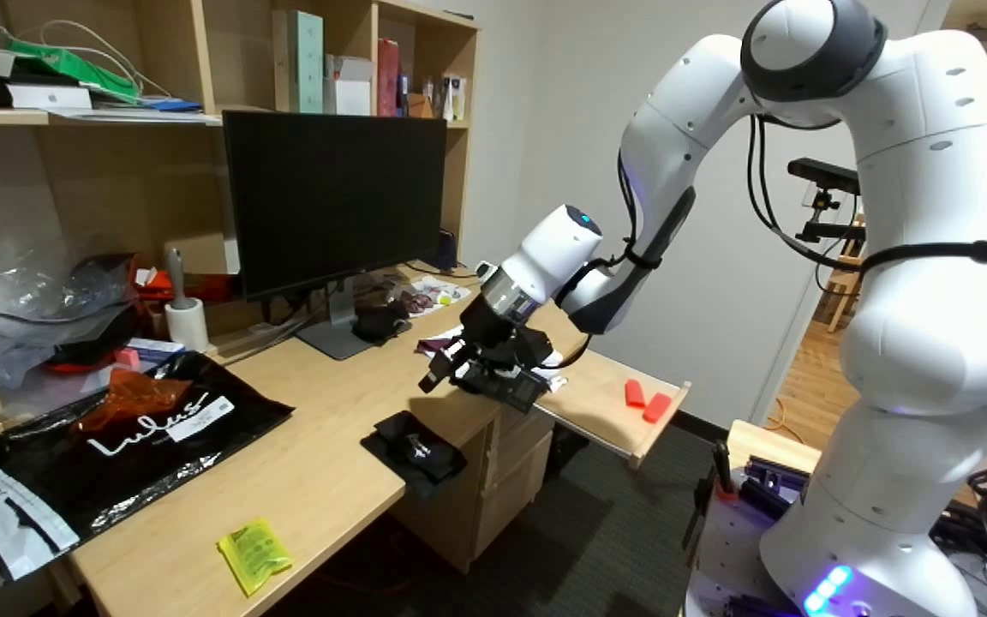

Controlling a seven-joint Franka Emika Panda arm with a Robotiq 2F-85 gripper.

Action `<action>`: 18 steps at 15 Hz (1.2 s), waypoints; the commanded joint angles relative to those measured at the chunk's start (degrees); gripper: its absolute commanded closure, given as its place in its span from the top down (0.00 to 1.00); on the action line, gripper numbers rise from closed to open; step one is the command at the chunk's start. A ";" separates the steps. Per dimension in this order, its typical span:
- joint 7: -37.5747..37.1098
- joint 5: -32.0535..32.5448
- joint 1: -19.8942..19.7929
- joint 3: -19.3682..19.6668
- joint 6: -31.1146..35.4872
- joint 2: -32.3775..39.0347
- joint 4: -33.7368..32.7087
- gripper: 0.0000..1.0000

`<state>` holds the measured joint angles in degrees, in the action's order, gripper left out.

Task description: Move the black cloth to the right

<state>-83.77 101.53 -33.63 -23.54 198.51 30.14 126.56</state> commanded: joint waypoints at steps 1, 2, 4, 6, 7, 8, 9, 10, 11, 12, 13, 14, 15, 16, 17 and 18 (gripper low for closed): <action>0.33 2.08 0.60 0.28 -0.10 0.35 0.87 0.40; 0.52 3.65 1.73 1.08 -0.16 0.61 1.22 0.46; 1.19 7.76 3.79 1.94 -0.25 1.36 1.63 0.59; 0.07 13.50 6.07 2.59 -0.30 2.58 2.74 0.72; -0.89 15.99 9.26 5.27 -0.31 2.03 3.29 0.78; -1.18 18.20 12.32 7.93 -0.34 1.82 3.16 0.84; -1.53 20.35 15.75 11.19 -0.38 1.57 2.94 0.91; -1.34 22.32 18.54 13.83 -0.68 1.66 2.42 0.96; -0.80 24.04 21.11 16.37 -1.19 2.00 1.53 0.99; -0.50 25.70 24.01 19.15 -1.59 2.39 0.63 1.00; -0.16 27.25 26.58 21.65 -1.87 2.84 -0.30 1.00; 0.22 28.63 28.82 23.70 -2.20 3.15 -1.22 1.00; 0.89 29.83 30.53 25.09 -2.76 3.45 -2.06 1.00; 1.86 30.88 31.66 25.83 -3.48 3.85 -3.12 1.00; 2.96 31.74 32.10 25.76 -4.69 4.17 -3.86 1.00; 3.92 32.79 32.74 25.89 -5.67 4.57 -4.73 1.00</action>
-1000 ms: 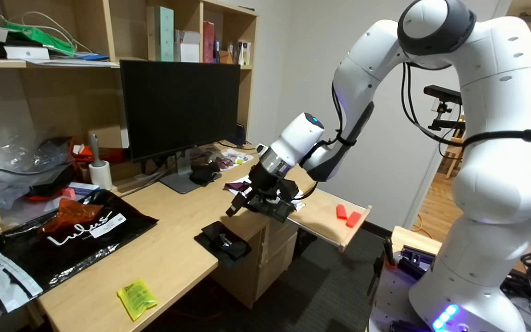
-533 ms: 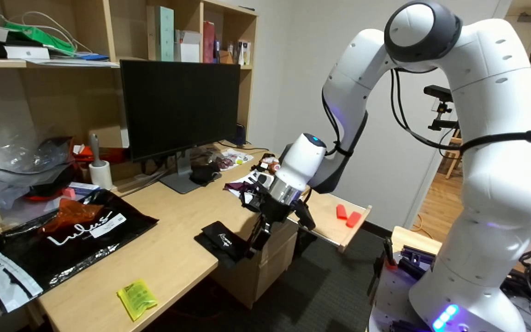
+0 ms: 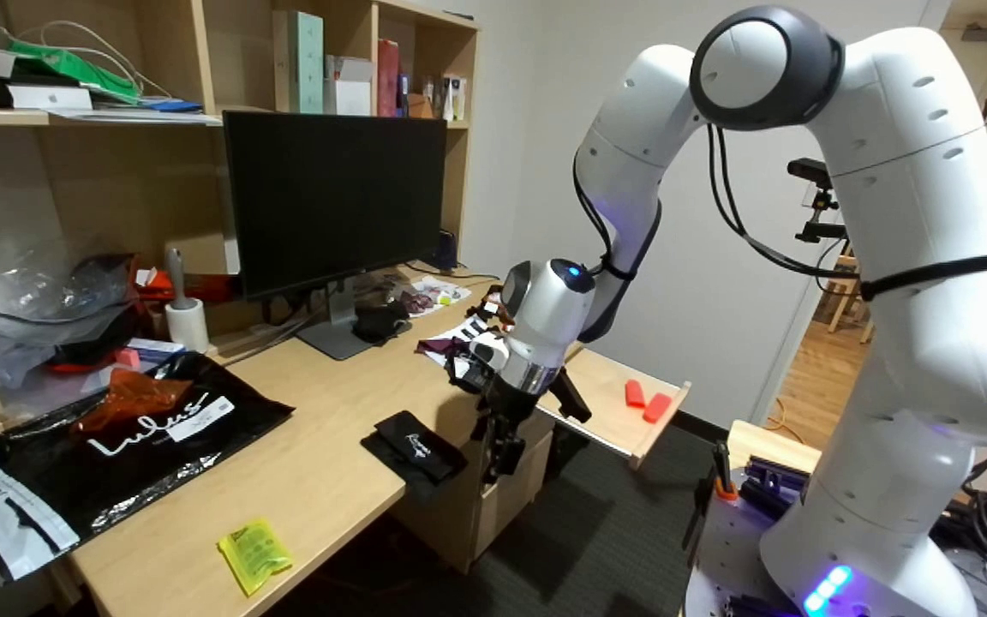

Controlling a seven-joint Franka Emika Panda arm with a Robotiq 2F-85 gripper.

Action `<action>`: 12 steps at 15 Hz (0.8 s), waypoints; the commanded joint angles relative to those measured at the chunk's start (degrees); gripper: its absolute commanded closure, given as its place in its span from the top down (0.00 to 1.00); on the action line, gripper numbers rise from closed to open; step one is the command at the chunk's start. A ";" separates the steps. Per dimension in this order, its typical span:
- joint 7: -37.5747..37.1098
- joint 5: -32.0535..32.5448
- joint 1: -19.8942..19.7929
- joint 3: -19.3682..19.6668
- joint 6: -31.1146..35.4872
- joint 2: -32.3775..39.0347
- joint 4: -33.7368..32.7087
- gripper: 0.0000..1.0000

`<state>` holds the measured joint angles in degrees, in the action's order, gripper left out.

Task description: Move the black cloth to the right

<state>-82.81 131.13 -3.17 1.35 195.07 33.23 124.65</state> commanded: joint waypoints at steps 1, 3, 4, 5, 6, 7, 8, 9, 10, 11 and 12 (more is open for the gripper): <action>4.48 4.03 1.79 -0.09 -3.57 1.68 -3.39 1.00; 16.13 -2.22 1.84 0.02 -6.38 1.86 -2.82 1.00; 12.88 3.84 -0.23 -3.25 -8.33 1.93 -4.12 1.00; 14.72 4.76 -3.02 -6.38 -9.90 1.65 -4.26 1.00; 12.16 3.12 -3.47 -5.17 -6.58 2.07 -4.17 1.00; 11.98 2.35 -0.47 -3.55 -7.96 1.60 -3.50 1.00; 11.98 2.35 -1.21 -4.10 -7.80 1.62 -3.62 1.00; 11.98 2.35 -1.79 -4.25 -7.75 1.63 -3.62 1.00; 11.98 2.36 -2.21 -4.26 -7.69 1.65 -3.62 1.00; 11.98 2.35 -2.43 -4.28 -7.67 1.67 -3.62 1.00; 12.74 3.89 -3.31 -5.95 -10.15 1.55 -3.42 1.00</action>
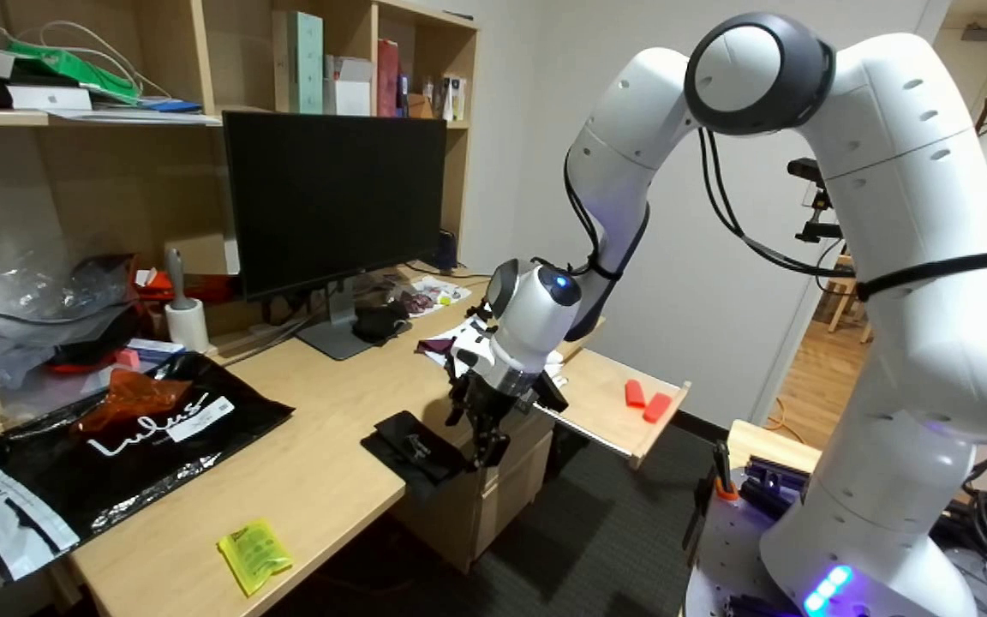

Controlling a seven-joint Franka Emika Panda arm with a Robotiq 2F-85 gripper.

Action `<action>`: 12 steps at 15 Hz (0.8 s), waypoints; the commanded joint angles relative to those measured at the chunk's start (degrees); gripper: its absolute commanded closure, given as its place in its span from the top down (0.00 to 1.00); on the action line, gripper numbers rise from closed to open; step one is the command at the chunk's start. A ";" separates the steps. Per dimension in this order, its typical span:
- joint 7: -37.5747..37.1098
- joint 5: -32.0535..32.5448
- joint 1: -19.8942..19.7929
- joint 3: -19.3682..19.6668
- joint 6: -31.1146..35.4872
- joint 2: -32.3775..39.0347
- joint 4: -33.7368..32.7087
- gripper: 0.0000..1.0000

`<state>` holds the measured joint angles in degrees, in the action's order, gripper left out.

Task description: Move the black cloth to the right

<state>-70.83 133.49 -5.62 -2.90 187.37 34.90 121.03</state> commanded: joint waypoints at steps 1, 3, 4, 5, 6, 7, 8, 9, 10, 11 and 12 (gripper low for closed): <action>1.70 3.06 -0.42 -2.33 -4.93 -0.10 0.62 1.00; 2.46 6.10 -0.04 -4.08 -7.79 -0.18 1.60 1.00; 2.37 8.19 -0.18 -5.81 -9.48 -0.68 2.66 1.00; 2.11 10.38 -0.27 -7.49 -10.67 -1.00 3.64 1.00; 1.64 12.71 -0.33 -9.33 -12.90 -1.35 4.76 1.00; 1.08 14.88 -0.57 -11.07 -14.93 -1.36 5.68 1.00; 0.59 17.06 -0.72 -12.62 -17.42 -1.10 6.42 1.00; 0.31 19.11 -0.66 -13.75 -20.05 -0.53 6.83 1.00; 6.00 15.66 -2.39 -16.53 -23.87 0.00 7.62 1.00; 6.47 15.74 -2.50 -17.67 -27.12 0.46 8.14 1.00; 7.33 15.72 -2.47 -18.67 -30.74 0.89 8.75 1.00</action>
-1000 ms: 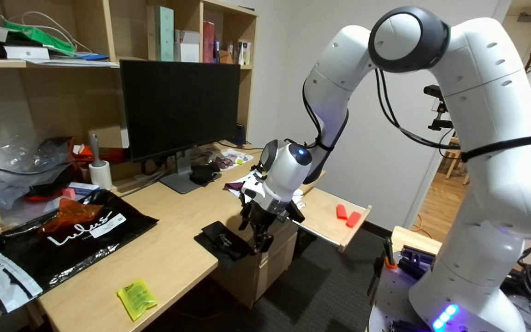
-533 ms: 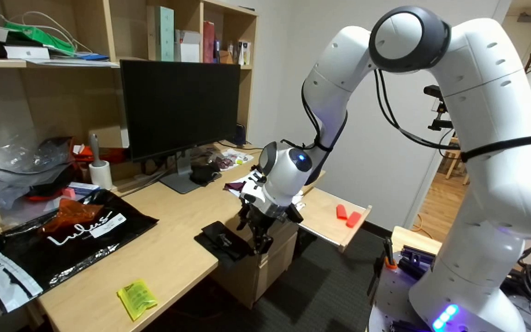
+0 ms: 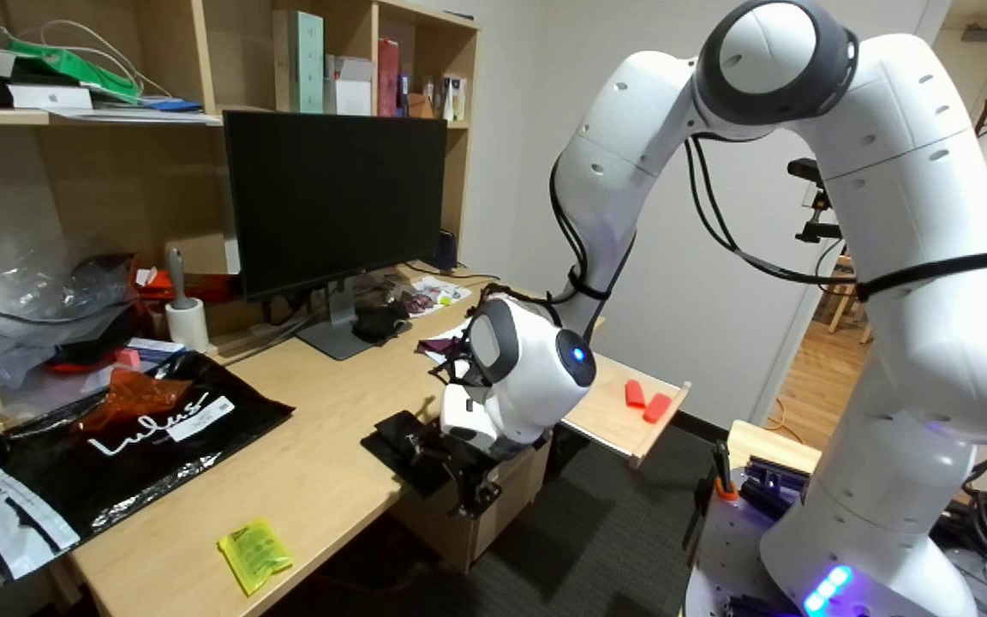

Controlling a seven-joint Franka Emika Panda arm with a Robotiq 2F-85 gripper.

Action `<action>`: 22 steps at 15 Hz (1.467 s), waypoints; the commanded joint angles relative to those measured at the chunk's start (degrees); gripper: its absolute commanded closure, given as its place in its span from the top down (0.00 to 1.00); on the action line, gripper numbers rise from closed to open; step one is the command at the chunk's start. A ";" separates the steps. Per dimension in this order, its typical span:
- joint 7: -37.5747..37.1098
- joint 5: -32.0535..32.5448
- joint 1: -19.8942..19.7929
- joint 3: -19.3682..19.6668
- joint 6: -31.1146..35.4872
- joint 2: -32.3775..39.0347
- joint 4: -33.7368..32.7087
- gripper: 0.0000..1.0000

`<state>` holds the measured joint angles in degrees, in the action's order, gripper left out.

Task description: Move the black cloth to the right

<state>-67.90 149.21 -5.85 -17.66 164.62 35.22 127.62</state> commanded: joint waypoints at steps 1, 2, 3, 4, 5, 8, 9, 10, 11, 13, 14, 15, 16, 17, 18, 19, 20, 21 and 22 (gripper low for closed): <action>5.28 0.00 -2.85 -5.59 -11.81 0.83 2.80 1.00; 5.08 0.00 -2.22 -5.54 -14.65 1.24 3.36 1.00; 5.05 0.00 -1.94 -5.82 -17.47 1.61 3.87 1.00; 2.84 0.00 0.30 -3.80 -19.20 1.37 4.55 1.00; 2.35 -0.08 0.43 -3.33 -21.40 1.54 5.50 1.00; 1.45 -0.71 0.33 -1.53 -25.63 2.06 7.62 1.00; 1.15 -0.83 0.26 -1.09 -26.50 2.28 8.12 1.00; 0.88 -0.81 0.18 -0.61 -27.30 2.72 8.17 1.00; 0.26 -0.38 0.05 -0.50 -27.82 2.92 8.28 1.00; -0.58 -0.43 0.68 -2.30 -25.69 3.82 5.59 0.75; -1.10 -0.43 1.13 -3.17 -25.83 4.02 4.66 0.74; -1.36 -0.42 1.51 -4.14 -25.31 4.34 3.32 0.67; -1.81 -0.41 1.95 -5.09 -24.80 4.50 2.03 0.60; -2.12 -0.42 2.51 -5.56 -24.98 4.63 1.07 0.53; -2.51 -0.44 2.84 -5.82 -24.91 4.55 0.46 0.47; -2.75 -0.46 3.10 -5.67 -24.71 4.64 -0.12 0.39; -2.76 -0.49 2.67 -4.54 -24.14 4.80 0.43 0.52; -3.35 -0.43 2.23 -3.88 -23.55 4.76 0.98 0.70; -4.08 -0.45 1.46 -2.96 -23.34 4.66 2.48 0.77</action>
<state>-70.27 148.93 -2.60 -22.56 139.65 39.40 128.37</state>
